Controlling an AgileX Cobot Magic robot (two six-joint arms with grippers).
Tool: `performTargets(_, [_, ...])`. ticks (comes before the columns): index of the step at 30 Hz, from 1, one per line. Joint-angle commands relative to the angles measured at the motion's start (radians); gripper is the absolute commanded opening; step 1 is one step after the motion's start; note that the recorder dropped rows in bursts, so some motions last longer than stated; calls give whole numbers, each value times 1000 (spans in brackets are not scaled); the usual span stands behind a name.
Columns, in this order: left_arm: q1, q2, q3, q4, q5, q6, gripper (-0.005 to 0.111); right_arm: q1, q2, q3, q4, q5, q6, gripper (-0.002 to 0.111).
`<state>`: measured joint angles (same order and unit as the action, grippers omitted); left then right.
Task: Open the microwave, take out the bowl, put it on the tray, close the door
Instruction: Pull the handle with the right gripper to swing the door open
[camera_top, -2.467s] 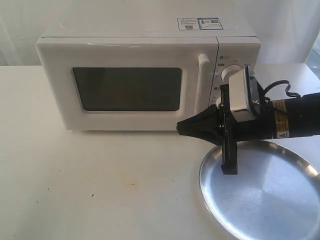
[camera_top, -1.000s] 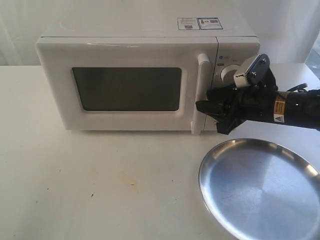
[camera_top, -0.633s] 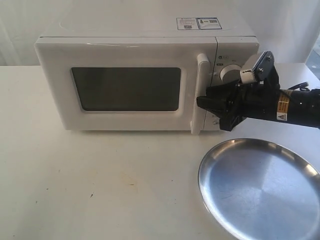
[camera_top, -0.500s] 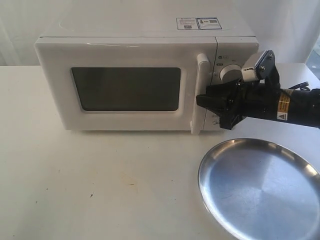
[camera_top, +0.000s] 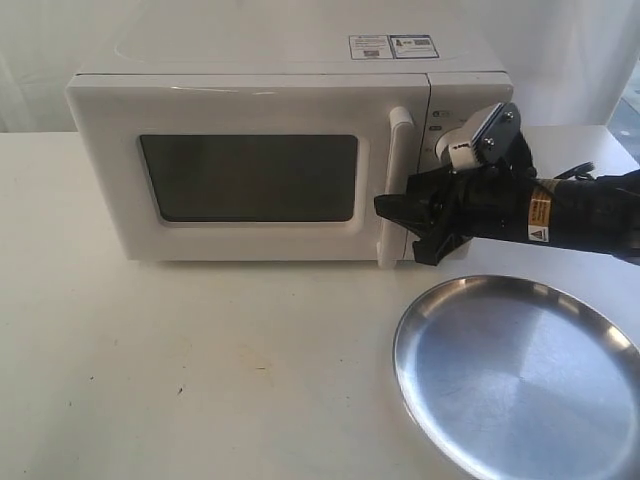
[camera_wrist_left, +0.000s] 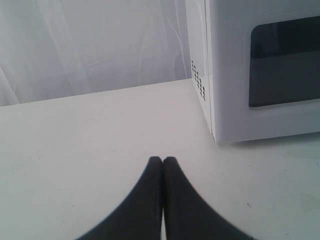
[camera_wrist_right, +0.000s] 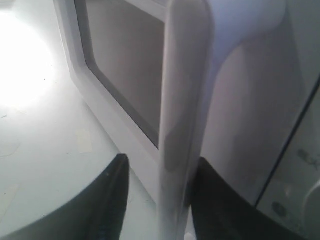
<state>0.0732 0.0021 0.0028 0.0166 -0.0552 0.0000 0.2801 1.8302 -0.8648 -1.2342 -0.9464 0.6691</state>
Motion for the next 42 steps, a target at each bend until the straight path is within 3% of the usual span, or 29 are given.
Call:
performTargets(1, [-4,-2,-3,-8,-4,0,0,48,14,-21,-90,-108,-48,0])
performTargets(6, [-4,-2,-3,-8,-4,0,0,48,14,-21,-276,-275,-98,0])
performTargets(19, [-4,-2,-3,-8,-4,0,0,41,-9,-19,-369,-275,-81,0])
performTargets(29, [-4,-2,-3,-8,-4,0,0,-5,-94,18,-425,-275,50,0])
performTargets(39, [-4,-2,-3,-8,-4,0,0,-14,-321,129,-454,-248,231,0])
performTargets(42, [-4,-2,-3,-8,-4,0,0,-14,-368,137,-493,-218,310,5])
